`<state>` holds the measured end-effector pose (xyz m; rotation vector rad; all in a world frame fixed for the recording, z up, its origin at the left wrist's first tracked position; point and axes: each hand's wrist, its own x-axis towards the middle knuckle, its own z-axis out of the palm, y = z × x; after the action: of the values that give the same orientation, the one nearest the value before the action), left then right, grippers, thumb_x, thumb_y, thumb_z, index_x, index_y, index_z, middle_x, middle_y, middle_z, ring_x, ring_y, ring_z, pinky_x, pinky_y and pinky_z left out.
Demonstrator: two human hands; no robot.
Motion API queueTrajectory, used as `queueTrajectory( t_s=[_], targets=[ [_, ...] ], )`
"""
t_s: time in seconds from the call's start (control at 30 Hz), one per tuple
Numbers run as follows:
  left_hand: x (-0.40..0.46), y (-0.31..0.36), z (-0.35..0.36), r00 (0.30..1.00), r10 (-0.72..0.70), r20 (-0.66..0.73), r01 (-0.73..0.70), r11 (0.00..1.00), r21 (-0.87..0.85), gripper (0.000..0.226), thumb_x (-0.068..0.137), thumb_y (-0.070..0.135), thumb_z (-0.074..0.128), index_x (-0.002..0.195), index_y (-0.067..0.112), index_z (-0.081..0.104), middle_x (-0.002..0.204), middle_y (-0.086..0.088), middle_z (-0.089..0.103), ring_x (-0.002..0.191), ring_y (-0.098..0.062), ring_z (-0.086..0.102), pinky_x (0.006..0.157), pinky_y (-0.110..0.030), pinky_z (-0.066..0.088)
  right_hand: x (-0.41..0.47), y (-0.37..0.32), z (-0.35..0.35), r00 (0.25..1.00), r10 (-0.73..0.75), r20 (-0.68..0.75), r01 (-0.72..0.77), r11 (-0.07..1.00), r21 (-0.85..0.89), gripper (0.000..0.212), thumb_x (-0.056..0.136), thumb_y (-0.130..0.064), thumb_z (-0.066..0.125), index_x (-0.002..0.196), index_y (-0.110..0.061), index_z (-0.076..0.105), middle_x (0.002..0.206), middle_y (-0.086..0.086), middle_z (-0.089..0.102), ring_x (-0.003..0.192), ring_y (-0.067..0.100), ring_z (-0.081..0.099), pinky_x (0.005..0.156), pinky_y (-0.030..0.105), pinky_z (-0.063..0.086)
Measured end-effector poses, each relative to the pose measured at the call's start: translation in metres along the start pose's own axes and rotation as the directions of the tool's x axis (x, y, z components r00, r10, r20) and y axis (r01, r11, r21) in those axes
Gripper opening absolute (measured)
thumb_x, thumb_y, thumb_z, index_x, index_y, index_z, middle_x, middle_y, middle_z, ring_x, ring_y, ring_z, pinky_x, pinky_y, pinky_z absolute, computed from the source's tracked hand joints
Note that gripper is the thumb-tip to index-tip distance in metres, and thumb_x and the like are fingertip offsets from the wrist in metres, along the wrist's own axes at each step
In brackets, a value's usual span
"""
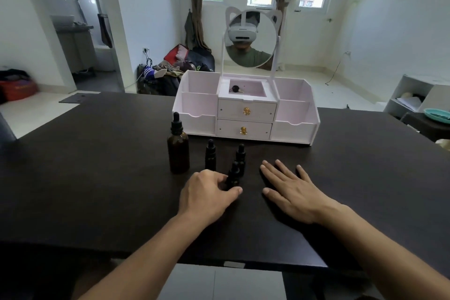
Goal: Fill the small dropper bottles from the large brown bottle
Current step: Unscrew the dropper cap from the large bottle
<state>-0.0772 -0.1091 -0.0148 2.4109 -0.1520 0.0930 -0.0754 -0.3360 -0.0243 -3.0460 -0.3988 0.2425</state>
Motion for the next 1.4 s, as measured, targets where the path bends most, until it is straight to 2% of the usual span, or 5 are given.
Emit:
queueTrajectory(
  t_s=[0.2,0.43,0.73,1.1,1.4],
  targets=[
    [-0.001,-0.033,-0.029,0.997,-0.045,-0.058,0.046,0.999,0.014,0.028,0.08,0.053,0.07,0.099,0.032,0.073,0.064,0.014,0.06,0.072,-0.006,0.061,0.065,-0.028,0.051,-0.021,-0.027,0.004,0.99,-0.142,0.015,0.142,0.99,0.004,0.083,0.077,-0.076,-0.007,0.149,-0.035,-0.017,0.158,-0.018,-0.02,0.145,0.001,-0.025,0.122,0.037,-0.013],
    [-0.004,-0.057,-0.042,0.987,-0.029,-0.158,0.034,0.999,0.027,0.036,0.079,0.055,0.069,0.106,0.032,0.073,0.076,0.014,0.062,0.082,-0.01,0.061,0.073,-0.03,0.052,-0.029,-0.078,0.007,0.92,-0.379,-0.102,0.391,0.905,0.165,0.055,0.103,-0.037,0.035,0.155,-0.028,0.019,0.161,-0.017,0.012,0.148,-0.006,0.002,0.122,0.019,0.003],
    [0.007,-0.08,-0.044,0.987,-0.027,-0.16,0.014,0.997,-0.082,0.03,0.074,0.053,0.076,0.093,0.029,0.075,0.068,0.012,0.056,0.074,-0.011,0.058,0.061,-0.026,0.038,0.034,-0.134,-0.035,0.847,-0.107,-0.521,0.388,0.795,0.466,0.037,0.087,-0.023,0.072,0.124,-0.019,0.065,0.1,-0.015,0.067,0.093,-0.005,0.064,0.084,0.016,0.052],
    [0.009,-0.081,-0.043,0.991,-0.053,-0.121,0.045,0.997,-0.071,0.024,0.076,0.05,0.075,0.081,0.029,0.066,0.072,0.011,0.052,0.071,-0.009,0.053,0.059,-0.025,0.036,0.068,-0.163,-0.07,0.923,-0.15,-0.354,0.26,0.922,0.288,0.019,0.082,-0.033,0.077,0.09,-0.016,0.075,0.074,-0.007,0.062,0.072,0.01,0.061,0.064,0.02,0.048],
    [0.008,-0.078,-0.044,0.992,0.03,-0.126,-0.026,0.999,0.033,0.026,0.081,0.049,0.069,0.097,0.029,0.073,0.081,0.01,0.048,0.086,-0.011,0.052,0.07,-0.026,0.036,0.064,-0.169,-0.076,0.91,-0.297,-0.288,0.341,0.933,0.117,0.024,0.086,-0.011,0.07,0.109,-0.016,0.072,0.106,0.002,0.07,0.095,0.019,0.065,0.085,0.031,0.056]
  ],
)
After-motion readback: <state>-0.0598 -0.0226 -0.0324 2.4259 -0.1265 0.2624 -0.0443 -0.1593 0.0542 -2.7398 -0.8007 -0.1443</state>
